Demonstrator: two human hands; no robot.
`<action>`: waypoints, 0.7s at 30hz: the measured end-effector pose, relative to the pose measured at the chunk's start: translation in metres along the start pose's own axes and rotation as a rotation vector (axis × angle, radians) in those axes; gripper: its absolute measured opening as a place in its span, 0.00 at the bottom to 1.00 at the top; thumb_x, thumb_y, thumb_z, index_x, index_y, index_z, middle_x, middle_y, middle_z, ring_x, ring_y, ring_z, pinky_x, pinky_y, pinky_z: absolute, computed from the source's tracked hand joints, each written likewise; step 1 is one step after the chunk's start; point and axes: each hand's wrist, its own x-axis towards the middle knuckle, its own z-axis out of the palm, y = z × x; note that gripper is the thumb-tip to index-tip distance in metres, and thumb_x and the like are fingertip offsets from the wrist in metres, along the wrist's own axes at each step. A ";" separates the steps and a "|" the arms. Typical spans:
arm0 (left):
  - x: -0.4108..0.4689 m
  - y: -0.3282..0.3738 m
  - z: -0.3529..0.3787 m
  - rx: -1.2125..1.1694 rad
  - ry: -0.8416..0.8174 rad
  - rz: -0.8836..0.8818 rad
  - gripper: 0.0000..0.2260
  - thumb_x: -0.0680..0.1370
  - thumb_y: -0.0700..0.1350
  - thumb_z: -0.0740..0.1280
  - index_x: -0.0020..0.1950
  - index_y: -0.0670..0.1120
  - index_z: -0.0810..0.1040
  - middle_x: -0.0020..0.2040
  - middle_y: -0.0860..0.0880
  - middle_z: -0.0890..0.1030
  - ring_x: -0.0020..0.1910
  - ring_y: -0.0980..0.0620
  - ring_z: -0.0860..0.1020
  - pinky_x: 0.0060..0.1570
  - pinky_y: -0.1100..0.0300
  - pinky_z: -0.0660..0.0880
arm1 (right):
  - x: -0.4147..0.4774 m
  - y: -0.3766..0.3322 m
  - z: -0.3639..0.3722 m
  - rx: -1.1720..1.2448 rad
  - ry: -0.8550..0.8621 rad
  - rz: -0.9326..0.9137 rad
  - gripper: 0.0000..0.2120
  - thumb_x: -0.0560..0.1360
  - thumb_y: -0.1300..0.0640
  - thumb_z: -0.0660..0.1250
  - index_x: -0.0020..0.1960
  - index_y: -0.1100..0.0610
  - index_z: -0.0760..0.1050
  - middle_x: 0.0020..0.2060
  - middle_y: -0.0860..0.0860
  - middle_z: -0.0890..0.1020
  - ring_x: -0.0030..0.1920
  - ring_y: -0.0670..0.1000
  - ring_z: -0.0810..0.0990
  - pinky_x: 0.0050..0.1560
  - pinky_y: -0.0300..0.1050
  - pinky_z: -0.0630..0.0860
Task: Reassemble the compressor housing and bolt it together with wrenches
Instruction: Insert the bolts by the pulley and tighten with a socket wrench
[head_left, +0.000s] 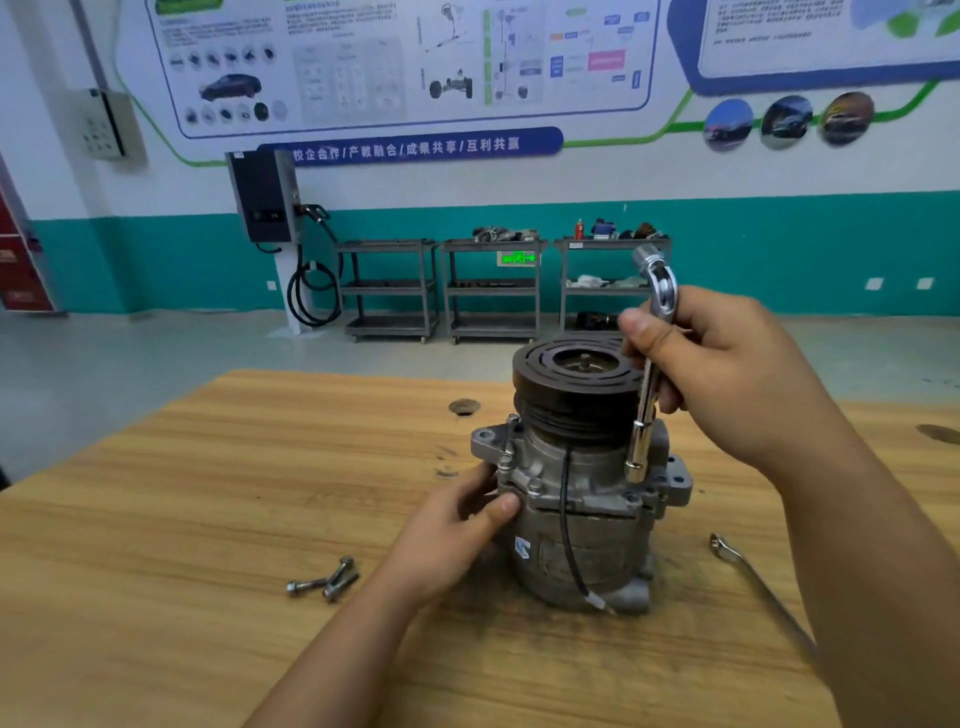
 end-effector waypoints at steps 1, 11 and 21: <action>-0.002 0.004 -0.004 0.067 -0.012 -0.008 0.13 0.78 0.45 0.66 0.61 0.56 0.74 0.54 0.63 0.79 0.52 0.71 0.76 0.51 0.75 0.70 | 0.000 -0.001 0.000 -0.009 -0.009 -0.005 0.16 0.77 0.50 0.61 0.41 0.64 0.74 0.31 0.60 0.74 0.33 0.60 0.74 0.37 0.53 0.73; -0.061 -0.008 -0.056 0.947 0.338 -0.405 0.08 0.76 0.57 0.65 0.46 0.54 0.72 0.47 0.55 0.80 0.51 0.52 0.78 0.48 0.60 0.74 | -0.007 -0.010 -0.002 -0.072 -0.115 -0.059 0.15 0.74 0.47 0.60 0.40 0.59 0.74 0.33 0.57 0.75 0.36 0.58 0.76 0.40 0.53 0.73; -0.066 -0.032 -0.060 0.961 0.345 -0.443 0.11 0.75 0.52 0.67 0.45 0.51 0.65 0.49 0.51 0.79 0.52 0.49 0.77 0.40 0.59 0.67 | -0.008 -0.007 -0.012 -0.119 -0.131 -0.048 0.16 0.73 0.47 0.60 0.42 0.61 0.74 0.33 0.57 0.76 0.36 0.57 0.76 0.38 0.51 0.72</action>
